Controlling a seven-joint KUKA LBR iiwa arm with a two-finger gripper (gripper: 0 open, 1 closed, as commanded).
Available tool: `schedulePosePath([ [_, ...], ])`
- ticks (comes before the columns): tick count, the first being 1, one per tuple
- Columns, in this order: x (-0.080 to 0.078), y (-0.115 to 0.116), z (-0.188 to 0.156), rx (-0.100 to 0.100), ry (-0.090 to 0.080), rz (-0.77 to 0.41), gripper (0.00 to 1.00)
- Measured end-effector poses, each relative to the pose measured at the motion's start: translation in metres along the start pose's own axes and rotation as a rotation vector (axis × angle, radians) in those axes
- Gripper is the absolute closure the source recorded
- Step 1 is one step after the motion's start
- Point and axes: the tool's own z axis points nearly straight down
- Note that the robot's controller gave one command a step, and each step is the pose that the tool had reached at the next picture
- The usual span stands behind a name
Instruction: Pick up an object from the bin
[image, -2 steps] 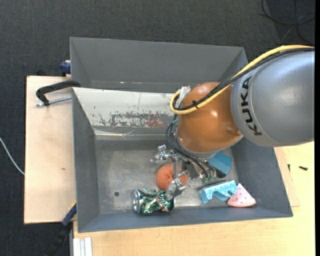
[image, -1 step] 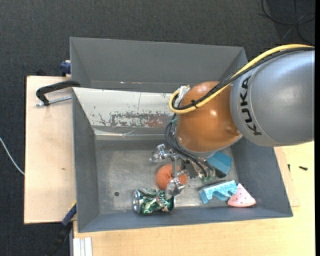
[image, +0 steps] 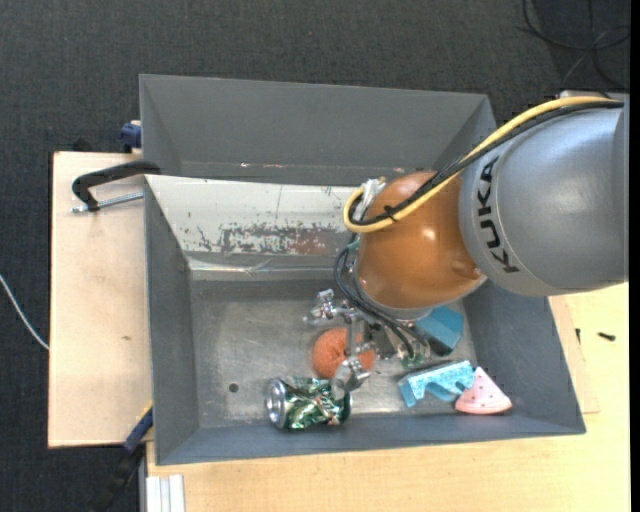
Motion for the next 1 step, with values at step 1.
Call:
schedulePosePath([
  [1,0.0106,-0.0243,0.0587,0.000,0.012,-0.274,1.00],
])
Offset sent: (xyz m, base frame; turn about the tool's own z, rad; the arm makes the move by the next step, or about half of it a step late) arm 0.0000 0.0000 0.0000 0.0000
